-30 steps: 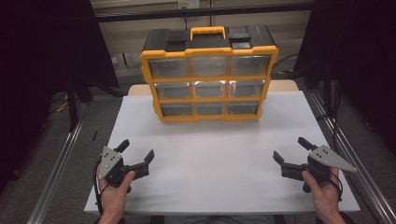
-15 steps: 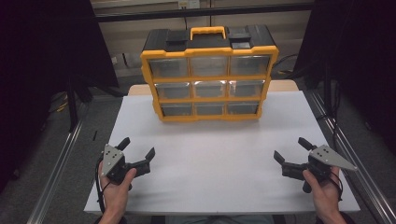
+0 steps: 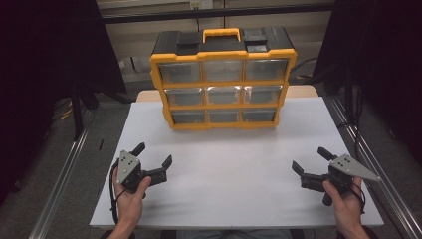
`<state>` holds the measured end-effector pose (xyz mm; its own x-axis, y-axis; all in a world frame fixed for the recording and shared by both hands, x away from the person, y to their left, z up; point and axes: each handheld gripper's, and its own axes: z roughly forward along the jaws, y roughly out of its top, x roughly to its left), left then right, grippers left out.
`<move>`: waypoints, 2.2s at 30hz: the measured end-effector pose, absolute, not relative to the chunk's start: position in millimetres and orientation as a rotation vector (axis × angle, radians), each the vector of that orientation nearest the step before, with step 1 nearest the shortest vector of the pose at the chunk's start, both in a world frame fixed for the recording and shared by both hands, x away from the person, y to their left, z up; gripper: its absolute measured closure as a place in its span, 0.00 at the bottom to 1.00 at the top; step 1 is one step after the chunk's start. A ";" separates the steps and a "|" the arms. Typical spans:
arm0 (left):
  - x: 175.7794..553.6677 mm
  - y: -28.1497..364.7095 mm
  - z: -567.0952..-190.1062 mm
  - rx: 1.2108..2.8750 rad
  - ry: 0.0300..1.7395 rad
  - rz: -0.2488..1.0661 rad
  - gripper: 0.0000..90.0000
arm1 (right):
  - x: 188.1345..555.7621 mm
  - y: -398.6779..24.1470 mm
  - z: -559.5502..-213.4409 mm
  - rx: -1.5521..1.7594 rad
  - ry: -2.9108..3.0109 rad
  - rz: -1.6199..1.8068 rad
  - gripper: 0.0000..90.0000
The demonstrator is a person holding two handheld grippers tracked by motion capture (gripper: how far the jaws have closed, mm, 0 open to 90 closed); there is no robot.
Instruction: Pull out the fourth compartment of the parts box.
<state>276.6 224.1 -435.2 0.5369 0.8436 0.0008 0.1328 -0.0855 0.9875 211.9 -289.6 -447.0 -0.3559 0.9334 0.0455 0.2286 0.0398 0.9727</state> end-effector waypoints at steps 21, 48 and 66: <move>313.2 221.2 -436.2 1.579 0.838 0.862 0.02 | 215.5 -289.2 -448.1 1.191 1.671 1.358 0.01; 360.1 210.9 -432.0 1.639 0.778 0.908 0.02 | 217.6 -287.2 -448.7 1.189 1.683 1.364 0.01; 381.1 184.1 -411.3 1.760 0.561 1.088 0.01 | 217.6 -287.2 -448.7 1.178 1.691 1.365 0.01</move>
<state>381.1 184.1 -411.3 0.4970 0.7577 0.4229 -0.0950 -0.4369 0.8945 217.6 -287.2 -448.7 -0.3788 0.9244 0.0447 0.2390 0.0510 0.9697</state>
